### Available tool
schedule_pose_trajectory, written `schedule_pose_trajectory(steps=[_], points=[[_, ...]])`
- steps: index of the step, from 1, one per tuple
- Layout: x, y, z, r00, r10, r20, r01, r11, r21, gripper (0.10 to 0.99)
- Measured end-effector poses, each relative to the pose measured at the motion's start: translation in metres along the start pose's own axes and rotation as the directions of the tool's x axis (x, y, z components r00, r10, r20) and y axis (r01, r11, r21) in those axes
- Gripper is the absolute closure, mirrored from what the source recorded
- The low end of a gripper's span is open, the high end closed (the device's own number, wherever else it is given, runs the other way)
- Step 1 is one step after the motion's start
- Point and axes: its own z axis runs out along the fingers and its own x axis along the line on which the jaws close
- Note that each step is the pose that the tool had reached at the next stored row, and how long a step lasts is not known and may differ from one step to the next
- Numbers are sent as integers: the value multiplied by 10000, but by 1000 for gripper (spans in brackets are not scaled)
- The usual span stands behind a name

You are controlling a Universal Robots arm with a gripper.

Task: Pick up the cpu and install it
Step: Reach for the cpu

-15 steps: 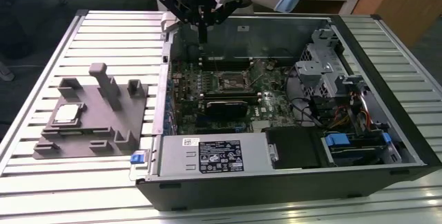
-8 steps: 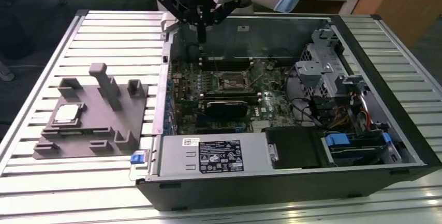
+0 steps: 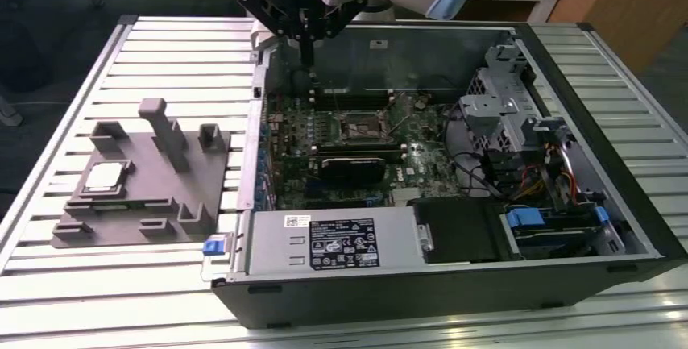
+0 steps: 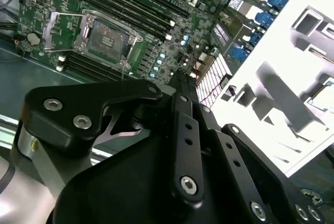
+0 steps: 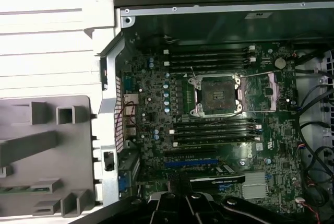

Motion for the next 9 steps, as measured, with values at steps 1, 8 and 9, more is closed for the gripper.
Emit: schedule_pose_trajectory(steps=[1, 8, 9], points=[[10, -1, 0, 10000, 0, 0, 0, 10000, 0, 980], [115, -9, -3, 10000, 0, 2, 0, 10000, 0, 980], [134, -10, -4, 10000, 0, 3, 0, 10000, 0, 980]])
